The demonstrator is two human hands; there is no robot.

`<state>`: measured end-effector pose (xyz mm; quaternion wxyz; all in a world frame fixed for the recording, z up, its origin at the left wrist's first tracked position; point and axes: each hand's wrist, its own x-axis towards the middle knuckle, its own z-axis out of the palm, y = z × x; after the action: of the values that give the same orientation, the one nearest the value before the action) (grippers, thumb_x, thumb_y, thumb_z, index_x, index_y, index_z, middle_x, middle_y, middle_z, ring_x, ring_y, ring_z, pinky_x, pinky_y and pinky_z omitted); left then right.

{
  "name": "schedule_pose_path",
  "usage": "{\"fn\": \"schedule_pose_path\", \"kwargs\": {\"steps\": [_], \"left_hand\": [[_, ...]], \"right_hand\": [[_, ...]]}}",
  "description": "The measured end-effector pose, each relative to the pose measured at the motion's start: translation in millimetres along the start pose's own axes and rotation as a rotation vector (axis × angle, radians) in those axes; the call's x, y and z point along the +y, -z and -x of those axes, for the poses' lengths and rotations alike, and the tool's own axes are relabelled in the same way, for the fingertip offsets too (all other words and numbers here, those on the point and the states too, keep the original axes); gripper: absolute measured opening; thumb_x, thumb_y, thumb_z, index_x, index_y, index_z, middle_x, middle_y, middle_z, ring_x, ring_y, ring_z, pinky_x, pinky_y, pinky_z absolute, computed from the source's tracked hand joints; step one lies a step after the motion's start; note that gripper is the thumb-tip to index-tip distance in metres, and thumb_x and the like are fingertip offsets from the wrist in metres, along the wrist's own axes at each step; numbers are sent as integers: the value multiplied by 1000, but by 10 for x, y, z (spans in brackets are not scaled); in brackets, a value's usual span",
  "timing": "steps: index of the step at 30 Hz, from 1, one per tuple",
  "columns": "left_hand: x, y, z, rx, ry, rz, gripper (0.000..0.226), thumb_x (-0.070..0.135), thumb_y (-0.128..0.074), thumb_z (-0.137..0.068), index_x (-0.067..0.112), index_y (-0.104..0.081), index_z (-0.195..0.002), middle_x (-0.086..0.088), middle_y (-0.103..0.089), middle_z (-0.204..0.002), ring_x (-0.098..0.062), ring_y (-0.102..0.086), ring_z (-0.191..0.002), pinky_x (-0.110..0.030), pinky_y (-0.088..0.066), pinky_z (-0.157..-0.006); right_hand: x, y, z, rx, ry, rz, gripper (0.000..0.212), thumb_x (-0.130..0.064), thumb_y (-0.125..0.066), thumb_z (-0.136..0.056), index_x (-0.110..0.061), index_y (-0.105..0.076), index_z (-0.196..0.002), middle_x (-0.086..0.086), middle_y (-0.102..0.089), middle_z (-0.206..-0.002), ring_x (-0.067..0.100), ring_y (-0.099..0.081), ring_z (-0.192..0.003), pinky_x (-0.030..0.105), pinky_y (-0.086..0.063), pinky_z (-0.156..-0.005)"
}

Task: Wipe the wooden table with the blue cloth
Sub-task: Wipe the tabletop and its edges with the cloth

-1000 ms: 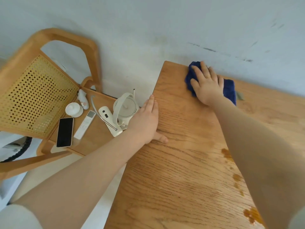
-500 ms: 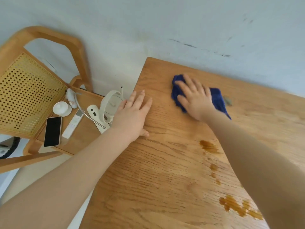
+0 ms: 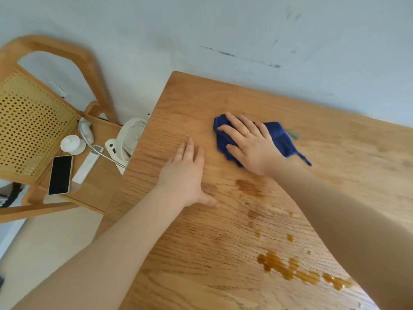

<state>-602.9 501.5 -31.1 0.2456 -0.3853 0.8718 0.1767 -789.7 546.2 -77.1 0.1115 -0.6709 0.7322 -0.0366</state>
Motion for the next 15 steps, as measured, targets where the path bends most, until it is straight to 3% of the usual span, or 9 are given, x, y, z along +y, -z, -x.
{"fn": "schedule_pose_path", "kwargs": {"steps": [3, 7, 11, 15], "left_hand": [[44, -63, -4, -5, 17, -28, 140, 71, -69, -53, 14, 19, -146, -10, 29, -152, -24, 17, -143, -40, -10, -117], [25, -82, -19, -9, 44, -18, 143, 69, -71, -49, 15, 20, -145, -8, 30, -151, -23, 18, -143, -42, -13, -118], [57, -88, -10, -10, 62, 10, 144, 67, -74, -49, 16, 18, -146, -7, 30, -151, -22, 18, -143, -44, -14, -118], [88, -52, -5, -5, 66, 20, 143, 64, -76, -50, 15, 17, -146, -8, 29, -152, -23, 17, -143, -42, -13, -118]], "right_hand": [[305, 48, -374, 49, -185, -4, 47, -40, -25, -98, -35, -20, -144, -8, -3, -157, 19, -6, -143, 41, -5, -112], [375, 83, -608, 42, -339, -69, 49, -37, -26, -98, -33, -16, -145, -5, 2, -157, 23, 0, -144, 45, -1, -113], [94, -48, -12, 36, -92, -30, 48, -38, -29, -96, -33, -23, -143, -5, -3, -157, 22, -2, -144, 46, -5, -113], [90, -30, 400, -63, 144, -6, 61, -49, -10, -87, -33, -25, -144, -7, -6, -157, 21, -7, -143, 43, -8, -111]]}}
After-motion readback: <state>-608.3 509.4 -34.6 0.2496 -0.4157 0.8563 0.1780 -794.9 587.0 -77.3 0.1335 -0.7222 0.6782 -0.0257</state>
